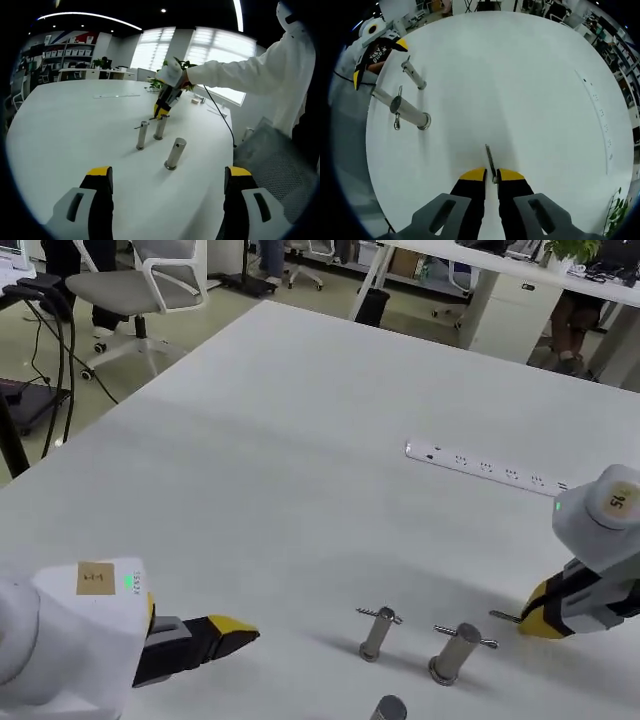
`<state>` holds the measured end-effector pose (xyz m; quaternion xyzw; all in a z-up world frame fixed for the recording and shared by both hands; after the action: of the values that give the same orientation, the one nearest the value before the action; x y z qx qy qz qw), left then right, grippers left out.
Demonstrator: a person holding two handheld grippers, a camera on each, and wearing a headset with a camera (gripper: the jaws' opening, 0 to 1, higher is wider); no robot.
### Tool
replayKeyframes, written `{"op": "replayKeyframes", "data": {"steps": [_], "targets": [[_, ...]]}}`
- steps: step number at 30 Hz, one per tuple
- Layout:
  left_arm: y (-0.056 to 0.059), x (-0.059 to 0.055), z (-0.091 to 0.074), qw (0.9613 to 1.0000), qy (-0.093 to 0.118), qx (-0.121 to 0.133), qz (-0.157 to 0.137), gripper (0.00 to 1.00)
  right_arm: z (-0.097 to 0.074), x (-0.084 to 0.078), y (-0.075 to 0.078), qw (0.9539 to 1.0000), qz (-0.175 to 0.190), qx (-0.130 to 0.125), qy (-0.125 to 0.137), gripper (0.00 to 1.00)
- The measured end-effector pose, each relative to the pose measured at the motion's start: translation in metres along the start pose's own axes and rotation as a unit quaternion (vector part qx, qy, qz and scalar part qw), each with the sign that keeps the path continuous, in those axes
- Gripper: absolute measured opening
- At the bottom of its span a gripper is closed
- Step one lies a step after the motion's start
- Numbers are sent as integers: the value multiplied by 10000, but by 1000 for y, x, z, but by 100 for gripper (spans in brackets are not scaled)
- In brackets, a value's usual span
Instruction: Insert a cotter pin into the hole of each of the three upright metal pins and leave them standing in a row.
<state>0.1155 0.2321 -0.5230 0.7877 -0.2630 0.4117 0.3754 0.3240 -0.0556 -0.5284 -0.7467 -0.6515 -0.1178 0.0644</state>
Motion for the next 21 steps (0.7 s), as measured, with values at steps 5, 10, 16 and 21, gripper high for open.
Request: {"op": "replayKeyframes", "data": {"steps": [5, 10, 16, 21], "targets": [[2, 0, 1, 10000, -1, -20, -32, 91, 1, 4, 1, 9998, 9, 47, -208, 3], [1, 1, 1, 10000, -20, -21, -37, 91, 1, 4, 5, 9996, -2, 136, -261, 3], [1, 2, 2, 10000, -26, -41, -51, 91, 2, 6, 6, 9992, -51, 155, -378, 2], [3, 1, 3, 9999, 32, -12, -142, 91, 2, 6, 9, 9987, -135, 201, -446, 1]]}}
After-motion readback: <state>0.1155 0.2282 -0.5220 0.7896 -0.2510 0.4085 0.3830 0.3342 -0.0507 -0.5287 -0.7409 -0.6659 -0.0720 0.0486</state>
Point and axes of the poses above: the centre of the closed fingertips' face, and the gripper's own axes: z roughly forward along the fingers, y roughly to its right, x roughly out of its top, the point moved 9 cm from there along -z, roughly backward along the fingers, and after that the axes turned 5 degrees about -z, right-handed, at the moved point
